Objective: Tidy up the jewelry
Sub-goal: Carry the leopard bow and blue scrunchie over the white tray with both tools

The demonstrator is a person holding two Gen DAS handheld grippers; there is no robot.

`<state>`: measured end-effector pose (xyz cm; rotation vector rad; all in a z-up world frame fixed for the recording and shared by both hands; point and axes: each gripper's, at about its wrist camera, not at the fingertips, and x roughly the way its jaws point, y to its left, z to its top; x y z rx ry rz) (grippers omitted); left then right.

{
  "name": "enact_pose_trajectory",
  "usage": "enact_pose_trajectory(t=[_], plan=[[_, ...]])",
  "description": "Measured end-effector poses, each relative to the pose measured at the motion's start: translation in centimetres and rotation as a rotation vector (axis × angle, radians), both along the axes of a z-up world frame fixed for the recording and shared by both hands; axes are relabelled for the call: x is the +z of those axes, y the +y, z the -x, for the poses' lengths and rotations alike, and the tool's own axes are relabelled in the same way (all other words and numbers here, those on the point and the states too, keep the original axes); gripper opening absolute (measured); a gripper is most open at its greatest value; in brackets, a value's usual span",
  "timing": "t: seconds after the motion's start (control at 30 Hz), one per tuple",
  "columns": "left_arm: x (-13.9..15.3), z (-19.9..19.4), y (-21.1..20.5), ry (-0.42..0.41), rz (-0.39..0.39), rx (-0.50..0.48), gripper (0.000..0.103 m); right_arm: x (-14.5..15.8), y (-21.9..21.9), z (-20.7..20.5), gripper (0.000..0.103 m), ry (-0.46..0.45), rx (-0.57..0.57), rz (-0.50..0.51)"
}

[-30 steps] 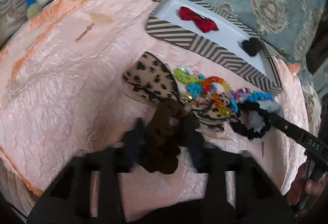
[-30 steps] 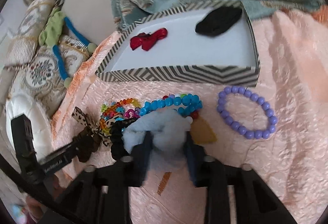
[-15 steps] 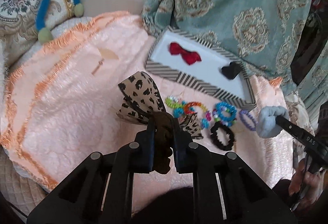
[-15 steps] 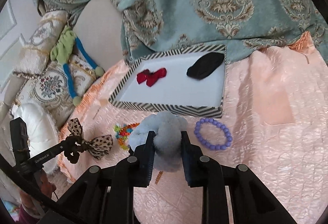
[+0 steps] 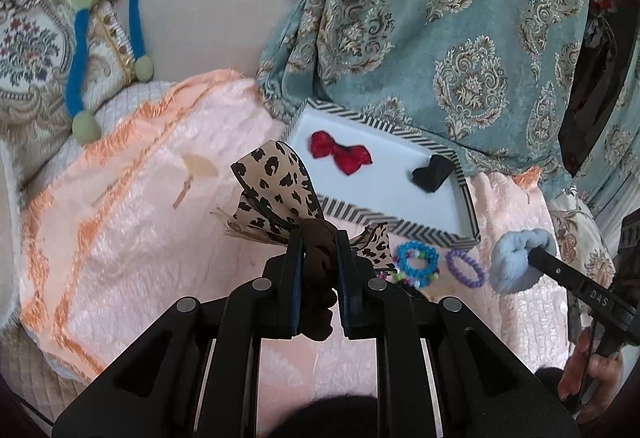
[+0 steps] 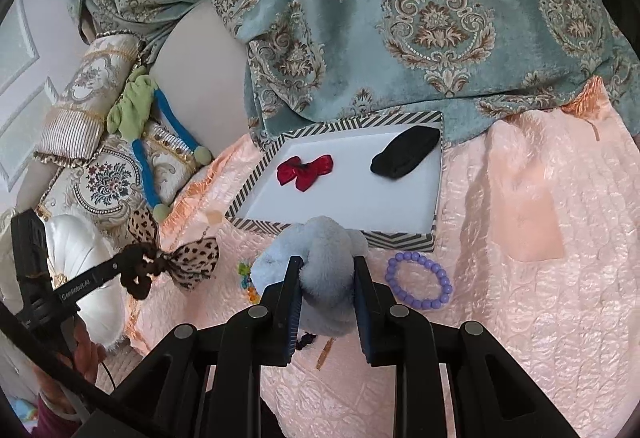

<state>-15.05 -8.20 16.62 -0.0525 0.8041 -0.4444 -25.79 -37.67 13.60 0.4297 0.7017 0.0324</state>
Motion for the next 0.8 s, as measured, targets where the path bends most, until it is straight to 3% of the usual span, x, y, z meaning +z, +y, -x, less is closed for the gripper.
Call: enact_pose_trajectory(t=[0.27,0.5,0.8], plan=[[0.7,-2.9,-3.1,-0.030,-0.034,-0.012,0.014,0.3,-1.2,-2.3,0.023,0.012,-0.004,0.028],[-0.3,-5.9,-5.3,-0.028,-0.089,-0.013,0.014,-0.1,-1.7,-5.6,0.023,0.032,0.013,0.050],[-0.7,-9.4,-7.5,-0.031,-0.105,-0.009,0.014,-1.2,-2.2,-9.8,0.023,0.056,0.034,0.064]])
